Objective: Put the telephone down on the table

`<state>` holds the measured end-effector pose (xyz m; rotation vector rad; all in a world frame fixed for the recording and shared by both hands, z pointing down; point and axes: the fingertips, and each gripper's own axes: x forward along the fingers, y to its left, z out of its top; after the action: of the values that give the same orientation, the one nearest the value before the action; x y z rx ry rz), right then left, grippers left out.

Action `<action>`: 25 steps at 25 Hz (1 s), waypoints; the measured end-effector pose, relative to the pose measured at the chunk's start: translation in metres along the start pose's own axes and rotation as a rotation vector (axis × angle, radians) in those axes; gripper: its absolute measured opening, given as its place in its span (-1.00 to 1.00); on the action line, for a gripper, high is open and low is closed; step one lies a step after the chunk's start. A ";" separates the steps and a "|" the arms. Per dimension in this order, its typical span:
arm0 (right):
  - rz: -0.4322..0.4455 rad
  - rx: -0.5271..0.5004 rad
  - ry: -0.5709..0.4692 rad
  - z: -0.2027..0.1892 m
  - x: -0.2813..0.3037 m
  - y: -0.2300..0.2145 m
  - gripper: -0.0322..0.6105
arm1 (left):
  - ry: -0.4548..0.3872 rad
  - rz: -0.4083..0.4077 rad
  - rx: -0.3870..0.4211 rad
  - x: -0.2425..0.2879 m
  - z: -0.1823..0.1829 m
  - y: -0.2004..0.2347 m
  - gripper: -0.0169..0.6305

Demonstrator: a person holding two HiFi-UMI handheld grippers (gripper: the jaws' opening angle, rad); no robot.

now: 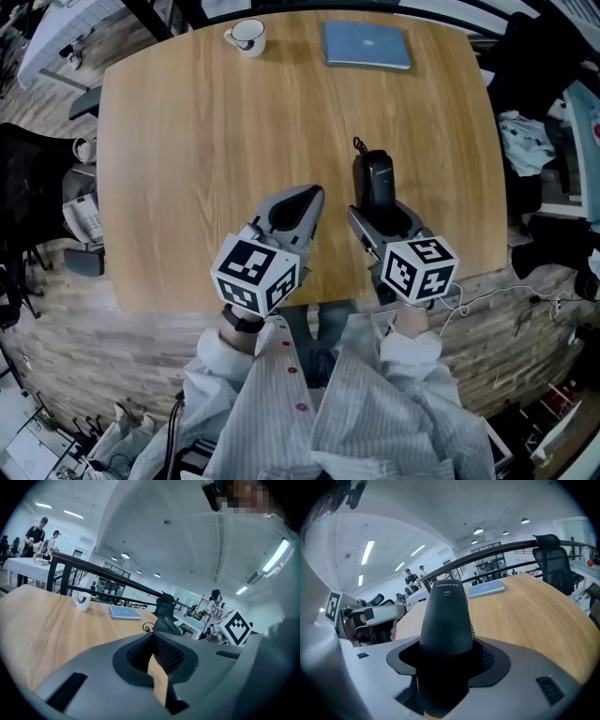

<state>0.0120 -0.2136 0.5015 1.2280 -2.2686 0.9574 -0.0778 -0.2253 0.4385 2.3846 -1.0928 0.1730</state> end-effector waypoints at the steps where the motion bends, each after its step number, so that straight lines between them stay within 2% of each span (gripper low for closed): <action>1: -0.006 -0.007 0.009 -0.004 0.004 0.000 0.02 | 0.003 0.006 -0.002 -0.001 -0.003 0.004 -0.92; 12: -0.029 -0.004 0.103 -0.054 0.050 0.003 0.02 | 0.027 0.028 -0.030 -0.008 -0.031 0.033 -0.92; 25: -0.030 -0.013 0.169 -0.083 0.084 0.009 0.02 | 0.075 0.045 -0.070 -0.012 -0.062 0.052 -0.92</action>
<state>-0.0400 -0.1986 0.6068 1.1277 -2.1166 0.9938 -0.1184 -0.2150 0.5089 2.2738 -1.1005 0.2343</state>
